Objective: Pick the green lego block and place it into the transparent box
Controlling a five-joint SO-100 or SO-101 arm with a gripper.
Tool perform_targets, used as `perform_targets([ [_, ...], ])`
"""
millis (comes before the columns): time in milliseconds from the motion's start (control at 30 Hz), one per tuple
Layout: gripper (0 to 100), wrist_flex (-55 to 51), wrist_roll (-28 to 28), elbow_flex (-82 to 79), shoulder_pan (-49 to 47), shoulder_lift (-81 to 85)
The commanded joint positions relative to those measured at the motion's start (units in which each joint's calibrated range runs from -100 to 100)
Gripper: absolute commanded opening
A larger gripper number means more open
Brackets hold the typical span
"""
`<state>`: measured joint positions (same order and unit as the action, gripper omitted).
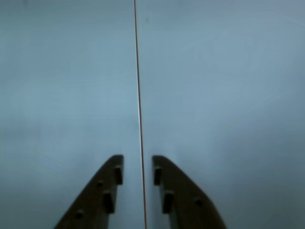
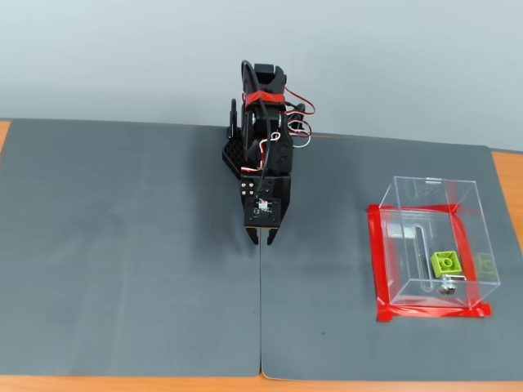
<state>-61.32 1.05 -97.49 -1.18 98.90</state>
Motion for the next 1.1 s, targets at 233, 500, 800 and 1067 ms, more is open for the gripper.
perform_targets([
  [233,7,-9.2,0.2,3.9,0.5,0.4],
  [500,7,-9.2,-0.2,3.9,0.2,0.4],
  [800,7,-9.2,-0.2,3.9,0.2,0.4],
  [1067,7,-9.2,-0.2,3.9,0.2,0.4],
])
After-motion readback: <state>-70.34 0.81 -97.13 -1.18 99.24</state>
